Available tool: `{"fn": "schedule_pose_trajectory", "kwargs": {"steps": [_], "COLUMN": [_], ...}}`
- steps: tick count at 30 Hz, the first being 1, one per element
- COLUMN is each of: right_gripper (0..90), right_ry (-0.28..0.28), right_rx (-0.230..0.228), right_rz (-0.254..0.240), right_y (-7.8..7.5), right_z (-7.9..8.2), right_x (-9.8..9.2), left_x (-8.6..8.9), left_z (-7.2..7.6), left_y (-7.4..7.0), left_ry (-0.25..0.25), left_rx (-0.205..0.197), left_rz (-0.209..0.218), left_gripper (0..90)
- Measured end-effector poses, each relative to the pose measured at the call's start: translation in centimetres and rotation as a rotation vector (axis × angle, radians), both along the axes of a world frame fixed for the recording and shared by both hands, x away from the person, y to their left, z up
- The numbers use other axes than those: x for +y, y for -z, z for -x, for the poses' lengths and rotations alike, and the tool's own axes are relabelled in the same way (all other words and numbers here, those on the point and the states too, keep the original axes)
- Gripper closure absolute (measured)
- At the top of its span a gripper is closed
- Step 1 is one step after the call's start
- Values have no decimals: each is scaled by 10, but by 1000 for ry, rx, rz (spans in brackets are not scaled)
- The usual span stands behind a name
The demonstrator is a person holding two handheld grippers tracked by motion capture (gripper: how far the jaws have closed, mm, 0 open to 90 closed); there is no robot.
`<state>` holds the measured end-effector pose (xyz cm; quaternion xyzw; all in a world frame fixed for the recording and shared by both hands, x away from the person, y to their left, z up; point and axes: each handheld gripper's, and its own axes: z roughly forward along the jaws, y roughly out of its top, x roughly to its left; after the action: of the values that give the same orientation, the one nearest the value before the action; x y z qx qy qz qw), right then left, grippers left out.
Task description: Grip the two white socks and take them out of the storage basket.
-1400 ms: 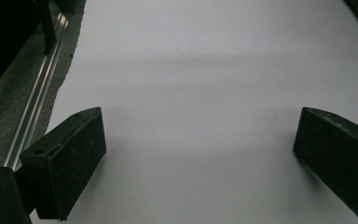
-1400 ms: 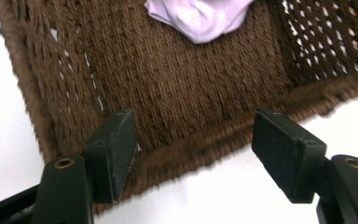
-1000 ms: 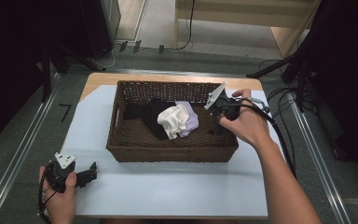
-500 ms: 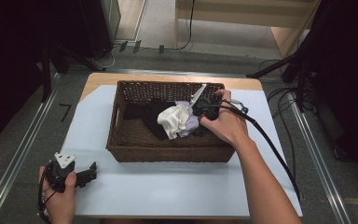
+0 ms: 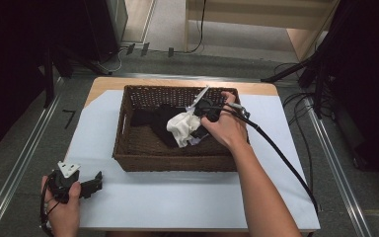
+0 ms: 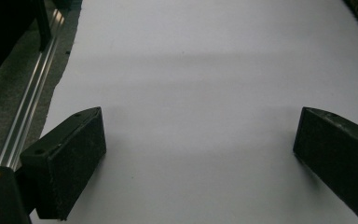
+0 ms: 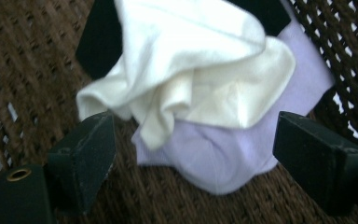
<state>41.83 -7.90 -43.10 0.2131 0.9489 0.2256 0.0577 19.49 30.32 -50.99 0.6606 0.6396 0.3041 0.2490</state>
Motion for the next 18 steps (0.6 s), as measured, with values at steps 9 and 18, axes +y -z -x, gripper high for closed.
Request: {"fn": "schedule_pose_trajectory", "kwargs": {"steps": [9,18], "right_gripper": [133,25], "right_ry": [28,88], "right_rx": [7,26], "right_rz": [17,40], "right_y": [10,25], "right_z": [-10,-27], "right_x": [19,19], "left_x": [0,0], "left_z": [0,0], "left_y": [0,0], "left_ry": [1,0], "left_rx": [-2,-2], "left_rz": [1,2], "left_gripper": [30,31]}}
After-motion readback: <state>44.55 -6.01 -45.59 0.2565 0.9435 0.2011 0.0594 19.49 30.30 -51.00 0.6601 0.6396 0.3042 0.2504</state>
